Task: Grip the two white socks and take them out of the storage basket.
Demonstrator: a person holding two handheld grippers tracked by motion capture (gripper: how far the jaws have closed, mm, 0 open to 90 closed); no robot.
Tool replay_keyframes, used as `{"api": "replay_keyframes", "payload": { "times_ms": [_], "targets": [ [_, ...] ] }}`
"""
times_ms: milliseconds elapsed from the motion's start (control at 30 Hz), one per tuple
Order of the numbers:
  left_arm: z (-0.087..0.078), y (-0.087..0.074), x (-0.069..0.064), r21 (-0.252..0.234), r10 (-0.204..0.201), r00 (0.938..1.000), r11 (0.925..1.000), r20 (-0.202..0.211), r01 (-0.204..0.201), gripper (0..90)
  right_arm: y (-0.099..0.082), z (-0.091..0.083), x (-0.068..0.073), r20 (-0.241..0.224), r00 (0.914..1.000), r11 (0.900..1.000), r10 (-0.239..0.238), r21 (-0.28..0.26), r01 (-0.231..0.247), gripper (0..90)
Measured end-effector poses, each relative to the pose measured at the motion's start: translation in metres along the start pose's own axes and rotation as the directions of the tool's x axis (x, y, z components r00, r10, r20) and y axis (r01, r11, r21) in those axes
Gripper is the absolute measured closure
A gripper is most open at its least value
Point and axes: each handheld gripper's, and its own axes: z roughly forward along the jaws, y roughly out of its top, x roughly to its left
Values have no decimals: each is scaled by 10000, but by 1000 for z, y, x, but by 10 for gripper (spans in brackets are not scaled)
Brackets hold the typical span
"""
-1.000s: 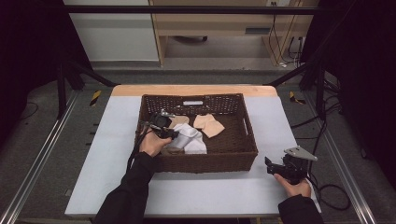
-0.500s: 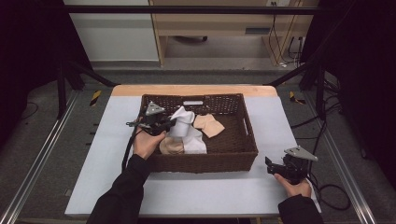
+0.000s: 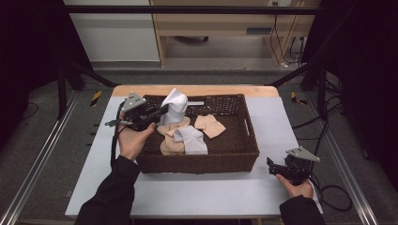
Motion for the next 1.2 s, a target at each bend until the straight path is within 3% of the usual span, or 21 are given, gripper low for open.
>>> {"api": "replay_keyframes", "payload": {
  "times_ms": [367, 600, 733, 967, 1200],
  "targets": [
    [-46, 9, 11, -736, -139, 9994, 9972, -302, 116, 814, 0, -1, 0, 65, 10000, 9999, 21, -143, -20, 85],
    [-78, 3, 30, -1031, -471, 9966, 9939, -672, 400, 814, 0, -1, 0, 81, 10000, 9999, -27, -123, 28, 86],
    [-96, -8, 44, -1143, -713, 9922, 9917, -1020, 595, 814, -1, -1, 0, 99, 9999, 9999, -78, -119, 79, 85],
    [-120, -33, 64, -1169, -1159, 9776, 9885, -1757, 961, 814, -1, -1, 1, 104, 9999, 9999, -72, -85, 73, 85],
    [-122, -71, 78, -308, -1282, 9644, 9918, -2313, 1244, 813, -1, -1, 1, 95, 9999, 9999, -71, -76, 71, 85]
  ]
}}
